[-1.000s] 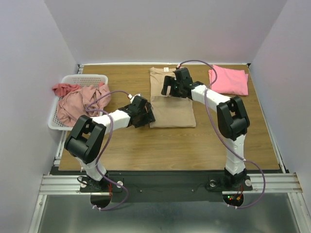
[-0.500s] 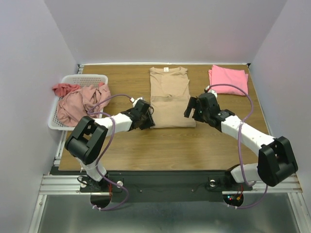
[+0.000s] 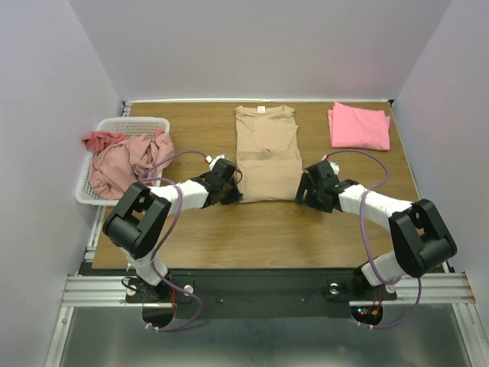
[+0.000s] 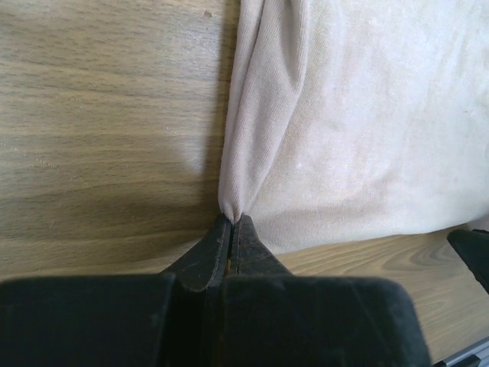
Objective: Fold and stack the t-shirts
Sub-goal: Fold the tshirt
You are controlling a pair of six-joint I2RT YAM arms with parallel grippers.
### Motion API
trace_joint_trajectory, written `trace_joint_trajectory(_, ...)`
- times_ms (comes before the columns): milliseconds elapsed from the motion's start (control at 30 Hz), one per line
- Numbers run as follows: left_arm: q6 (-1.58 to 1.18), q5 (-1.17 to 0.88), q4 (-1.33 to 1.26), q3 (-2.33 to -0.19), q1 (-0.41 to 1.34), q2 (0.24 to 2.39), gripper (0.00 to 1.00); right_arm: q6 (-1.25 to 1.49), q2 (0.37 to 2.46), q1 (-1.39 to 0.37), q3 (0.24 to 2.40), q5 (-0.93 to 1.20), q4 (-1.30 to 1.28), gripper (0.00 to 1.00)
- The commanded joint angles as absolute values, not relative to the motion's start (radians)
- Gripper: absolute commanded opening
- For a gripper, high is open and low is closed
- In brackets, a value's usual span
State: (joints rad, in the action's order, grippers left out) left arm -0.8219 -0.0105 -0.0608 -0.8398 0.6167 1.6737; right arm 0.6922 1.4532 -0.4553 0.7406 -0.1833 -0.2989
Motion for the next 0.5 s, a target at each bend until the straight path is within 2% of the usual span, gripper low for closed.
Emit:
trace_joint_trajectory(0, -0.815, -0.008, 0.043, -0.792, 0.64, 1.686, 0.0, 0.718, 1.496, -0.449, 0.787, -0.179, -0.268, 0.76)
trace_joint_trajectory(33, -0.816, -0.008, 0.043, -0.792, 0.641, 1.689, 0.0, 0.722, 1.506, -0.448, 0.787, -0.183, -0.27, 0.64)
trace_joint_trajectory(133, -0.819, -0.008, 0.043, -0.788, 0.646, 1.697, 0.0, 0.724, 1.511, -0.448, 0.779, -0.175, -0.261, 0.51)
trace_joint_trajectory(467, -0.825, 0.026, 0.048, -0.782, 0.649, 1.695, 0.0, 0.629, 1.554, -0.445, 0.811, -0.212, -0.233, 0.47)
